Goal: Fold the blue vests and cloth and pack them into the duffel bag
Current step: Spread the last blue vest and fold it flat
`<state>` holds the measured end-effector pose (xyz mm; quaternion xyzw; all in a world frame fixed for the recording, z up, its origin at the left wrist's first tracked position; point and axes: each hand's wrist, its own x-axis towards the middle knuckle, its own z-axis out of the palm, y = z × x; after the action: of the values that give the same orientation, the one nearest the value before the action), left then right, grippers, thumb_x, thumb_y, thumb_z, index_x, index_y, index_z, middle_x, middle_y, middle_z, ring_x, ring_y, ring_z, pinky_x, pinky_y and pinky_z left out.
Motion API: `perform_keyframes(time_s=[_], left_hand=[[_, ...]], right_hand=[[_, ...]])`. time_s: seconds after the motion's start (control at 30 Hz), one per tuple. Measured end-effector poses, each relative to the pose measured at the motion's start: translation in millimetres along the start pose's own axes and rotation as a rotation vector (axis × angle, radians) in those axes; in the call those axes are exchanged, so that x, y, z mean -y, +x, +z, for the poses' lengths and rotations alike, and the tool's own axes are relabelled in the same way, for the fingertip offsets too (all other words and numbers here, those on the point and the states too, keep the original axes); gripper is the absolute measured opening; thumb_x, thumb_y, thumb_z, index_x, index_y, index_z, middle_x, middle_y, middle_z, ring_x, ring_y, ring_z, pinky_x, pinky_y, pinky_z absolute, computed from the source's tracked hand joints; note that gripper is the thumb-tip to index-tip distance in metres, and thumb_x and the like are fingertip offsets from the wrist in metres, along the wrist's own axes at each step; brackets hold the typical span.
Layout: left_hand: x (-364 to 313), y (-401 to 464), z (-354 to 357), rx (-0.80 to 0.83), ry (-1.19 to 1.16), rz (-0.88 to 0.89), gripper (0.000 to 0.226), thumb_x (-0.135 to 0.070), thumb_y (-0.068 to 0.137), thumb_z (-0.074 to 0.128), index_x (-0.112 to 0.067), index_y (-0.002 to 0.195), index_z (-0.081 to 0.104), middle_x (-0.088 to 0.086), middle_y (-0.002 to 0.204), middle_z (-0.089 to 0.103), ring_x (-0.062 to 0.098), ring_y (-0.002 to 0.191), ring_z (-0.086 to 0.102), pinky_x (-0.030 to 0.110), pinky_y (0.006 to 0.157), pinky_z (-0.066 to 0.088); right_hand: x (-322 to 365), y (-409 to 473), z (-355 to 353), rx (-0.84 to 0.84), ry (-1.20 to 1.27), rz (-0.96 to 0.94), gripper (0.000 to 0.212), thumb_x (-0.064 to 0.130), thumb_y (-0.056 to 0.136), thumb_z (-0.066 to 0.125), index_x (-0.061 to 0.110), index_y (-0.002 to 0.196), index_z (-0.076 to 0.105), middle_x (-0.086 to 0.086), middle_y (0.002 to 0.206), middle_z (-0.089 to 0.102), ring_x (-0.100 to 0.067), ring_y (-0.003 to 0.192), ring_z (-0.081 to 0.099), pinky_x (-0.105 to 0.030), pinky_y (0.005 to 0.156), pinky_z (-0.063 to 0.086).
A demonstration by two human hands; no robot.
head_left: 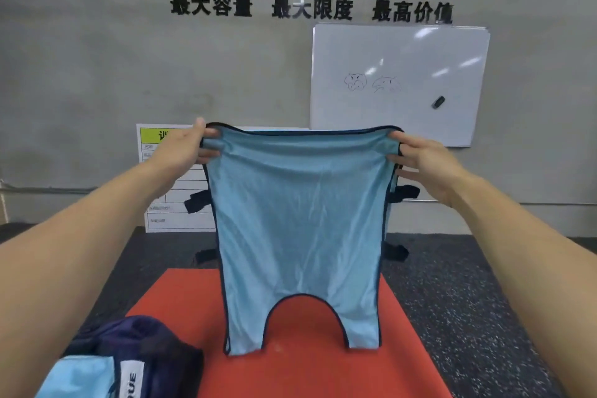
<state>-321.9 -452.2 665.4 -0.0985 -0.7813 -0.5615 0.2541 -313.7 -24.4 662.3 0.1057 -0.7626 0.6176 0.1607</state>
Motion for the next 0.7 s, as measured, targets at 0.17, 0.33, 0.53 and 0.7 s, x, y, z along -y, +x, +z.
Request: perform_keyframes(time_s=[0.17,0.33,0.53,0.7], left_hand=[[4.5,7.2,7.1,-0.009,-0.034,0.027,0.046,-0.050,0.107,0.032,-0.021,0.110,0.068,0.005,0.112,0.074,0.023,0.099,0.074,0.036,0.096,0.055],[29.9,-34.2,16.8,0.046,-0.019,-0.023,0.052,-0.051,0.107,0.032,-0.016,0.121,0.068,0.007,0.111,0.074,0.021,0.099,0.074,0.036,0.097,0.054],[48.7,-113.6,20.0,0.072,-0.026,-0.134,0.052,-0.045,0.109,0.031,-0.011,0.119,0.070,0.012,0.108,0.075,0.022,0.094,0.074,0.022,0.078,0.056],[59.4,-198.1,7.6,0.116,-0.053,-0.200,0.053,-0.053,0.105,0.032,-0.019,0.108,0.073,0.022,0.088,0.075,0.028,0.083,0.070,0.028,0.067,0.056]], right_hand=[[-7.1,4.0,-6.0,0.006,0.013,-0.033,0.040,0.015,0.110,0.040,0.026,0.146,0.054,0.008,0.143,0.056,-0.017,0.130,0.057,-0.043,0.112,0.046],[-39.2,-27.4,-11.4,0.048,-0.017,0.014,0.038,0.016,0.110,0.042,0.027,0.144,0.055,0.010,0.139,0.060,-0.018,0.131,0.057,-0.046,0.114,0.043],[-74.4,-97.3,-15.9,0.096,0.037,0.103,0.036,0.013,0.109,0.042,0.030,0.134,0.061,0.005,0.138,0.064,-0.019,0.127,0.061,-0.041,0.109,0.046],[-92.0,-175.6,-26.4,0.196,0.040,0.183,0.037,0.010,0.108,0.042,0.021,0.139,0.059,-0.002,0.136,0.066,-0.018,0.125,0.064,-0.038,0.111,0.044]])
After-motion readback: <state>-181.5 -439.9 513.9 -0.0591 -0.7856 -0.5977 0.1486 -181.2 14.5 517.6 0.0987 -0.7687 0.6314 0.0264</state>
